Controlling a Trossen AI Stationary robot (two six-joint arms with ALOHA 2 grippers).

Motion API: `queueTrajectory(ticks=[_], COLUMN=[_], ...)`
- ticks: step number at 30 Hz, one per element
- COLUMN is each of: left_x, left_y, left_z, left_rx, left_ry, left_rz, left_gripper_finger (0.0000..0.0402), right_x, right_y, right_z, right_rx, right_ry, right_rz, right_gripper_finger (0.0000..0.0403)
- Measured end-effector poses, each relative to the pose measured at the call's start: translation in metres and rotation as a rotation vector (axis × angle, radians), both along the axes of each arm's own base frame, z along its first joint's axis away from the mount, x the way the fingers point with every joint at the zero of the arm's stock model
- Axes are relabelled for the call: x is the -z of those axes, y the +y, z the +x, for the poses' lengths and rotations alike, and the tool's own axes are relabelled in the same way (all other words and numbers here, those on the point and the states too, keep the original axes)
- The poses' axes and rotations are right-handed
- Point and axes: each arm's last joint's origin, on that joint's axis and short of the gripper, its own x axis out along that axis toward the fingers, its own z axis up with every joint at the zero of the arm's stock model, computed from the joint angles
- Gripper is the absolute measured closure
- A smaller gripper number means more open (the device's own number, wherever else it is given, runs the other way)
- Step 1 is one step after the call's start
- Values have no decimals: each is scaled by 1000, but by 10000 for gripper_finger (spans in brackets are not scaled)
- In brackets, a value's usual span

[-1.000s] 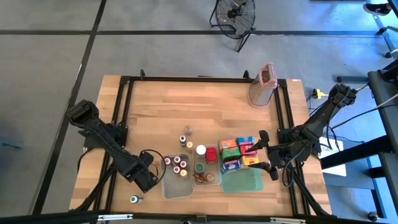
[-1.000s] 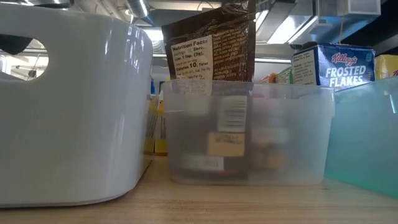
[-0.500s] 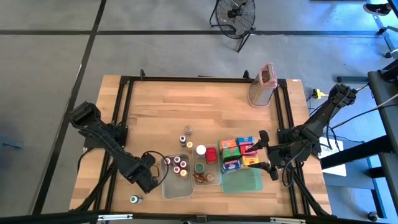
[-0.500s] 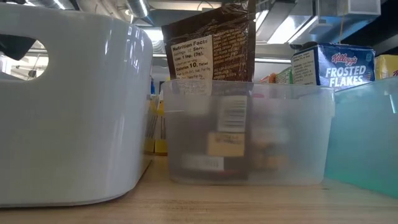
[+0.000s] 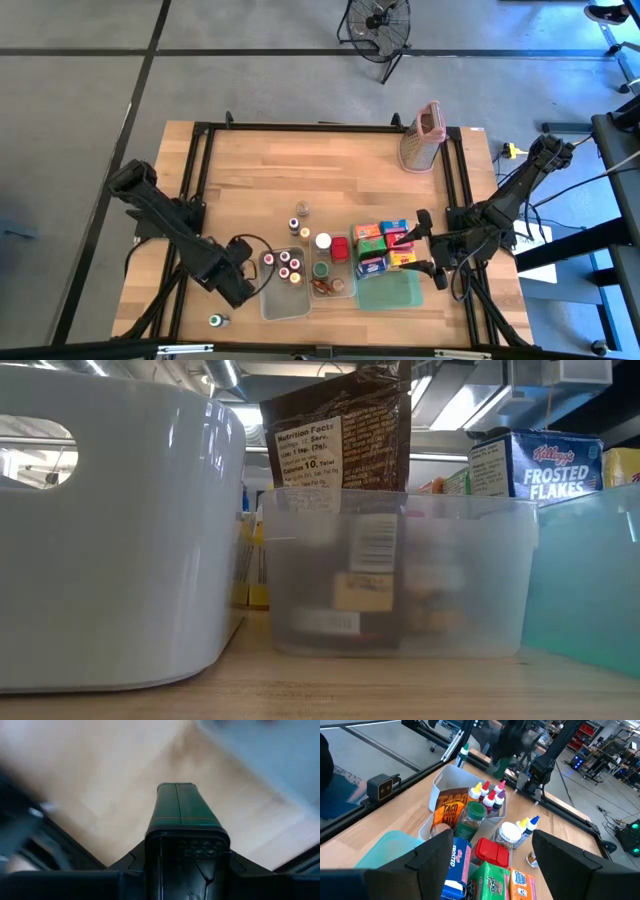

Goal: Pick & Place Kitchen Items
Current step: Put the black seasoning can into the white bin

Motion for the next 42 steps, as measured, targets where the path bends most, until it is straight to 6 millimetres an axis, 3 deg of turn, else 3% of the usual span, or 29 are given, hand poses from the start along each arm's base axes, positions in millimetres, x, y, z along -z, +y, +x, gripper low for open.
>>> queueTrajectory(ticks=[7, 13, 18, 25, 33, 38, 42], left_x=[-83, -119, -120, -95, -82, -82, -76], left_y=[19, 45, 66, 92, 128, 148, 149], left_z=[18, 47, 88, 139, 153, 156, 160], left_rx=[106, 298, 528, 846, 979, 975, 1029], left_ry=[-227, -419, -510, -469, -456, -447, -432], left_rz=[171, 316, 383, 378, 183, 196, 201], left_gripper_finger=[288, 288, 288, 288, 288, 288, 288], right_x=[2, 2, 3, 7, 7, 7, 6], right_y=[0, 0, 0, -2, -2, -2, -3], right_z=[0, 0, -1, -2, -2, -2, -1], right_rx=[-4, -6, -6, -11, 1, 17, 38], right_ry=[16, 20, 29, 53, 48, 50, 38], right_rz=[3, 0, -10, -67, -91, -61, -62], right_gripper_finger=[128, 128, 128, 128, 128, 128, 128])
